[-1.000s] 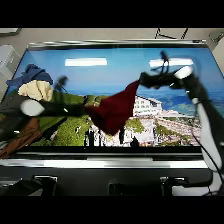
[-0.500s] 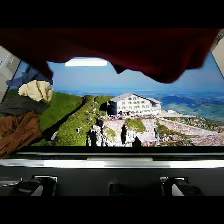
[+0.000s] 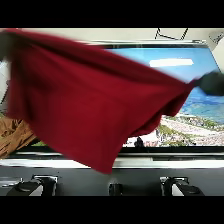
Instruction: Fold the clothes and pants, and hang the long-sleeved shirts on hangers.
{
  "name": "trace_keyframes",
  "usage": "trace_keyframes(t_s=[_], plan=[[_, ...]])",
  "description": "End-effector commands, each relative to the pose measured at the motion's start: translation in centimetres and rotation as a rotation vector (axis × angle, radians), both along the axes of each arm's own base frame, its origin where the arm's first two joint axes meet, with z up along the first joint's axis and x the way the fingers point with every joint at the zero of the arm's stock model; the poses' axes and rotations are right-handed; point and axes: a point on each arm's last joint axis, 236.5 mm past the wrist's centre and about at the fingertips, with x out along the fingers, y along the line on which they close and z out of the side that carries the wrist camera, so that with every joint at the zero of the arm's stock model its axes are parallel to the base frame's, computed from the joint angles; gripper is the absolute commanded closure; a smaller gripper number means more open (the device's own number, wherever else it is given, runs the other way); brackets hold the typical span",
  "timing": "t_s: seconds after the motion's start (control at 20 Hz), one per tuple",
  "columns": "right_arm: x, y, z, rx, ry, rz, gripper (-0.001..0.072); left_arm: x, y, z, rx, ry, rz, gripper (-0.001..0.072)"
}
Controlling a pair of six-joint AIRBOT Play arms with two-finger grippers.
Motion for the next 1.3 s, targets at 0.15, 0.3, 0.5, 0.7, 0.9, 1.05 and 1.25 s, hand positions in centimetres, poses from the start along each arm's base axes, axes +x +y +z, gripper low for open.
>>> trace_keyframes(t_s=[0.15, 0.3, 0.5, 0.7, 0.9, 1.05, 1.25], plan=[[1.7, 0.1, -21.9, 0.188, 0.319, -0.223, 0.0680, 8.8, -5.6, -26.7, -0.165, 0.583, -0.014, 0.0682], [0.4, 0.7, -26.7, 0.225, 0.450, -0.257, 0.0680, 5.5, -10.7, -34.3, -0.230, 0.869, -0.123, 0.0682], [0.7, 0.5, -27.6, 0.220, 0.457, -0.254, 0.0680, -0.5, -12.5, -36.2, -0.190, 1.105, -0.283, 0.0011], [0.2, 0.8, -27.6, 0.221, 0.478, -0.241, 0.0679, -6.8, -5.2, -36.7, -0.004, 1.347, -0.272, 0.0013], [-0.7, 1.2, -27.7, 0.210, 0.504, -0.188, 0.0679, -12.9, -7.8, -39.5, -0.101, 1.411, -0.287, 0.0129], [-0.8, 1.1, -27.8, 0.205, 0.505, -0.188, 0.0679, -16.0, -12.7, -42.3, -0.236, 1.416, -0.310, 0.0129], [-1.2, 1.3, -27.8, 0.209, 0.523, -0.180, 0.0679, -15.7, -16.6, -44.0, -0.276, 1.341, -0.260, 0.0129]])
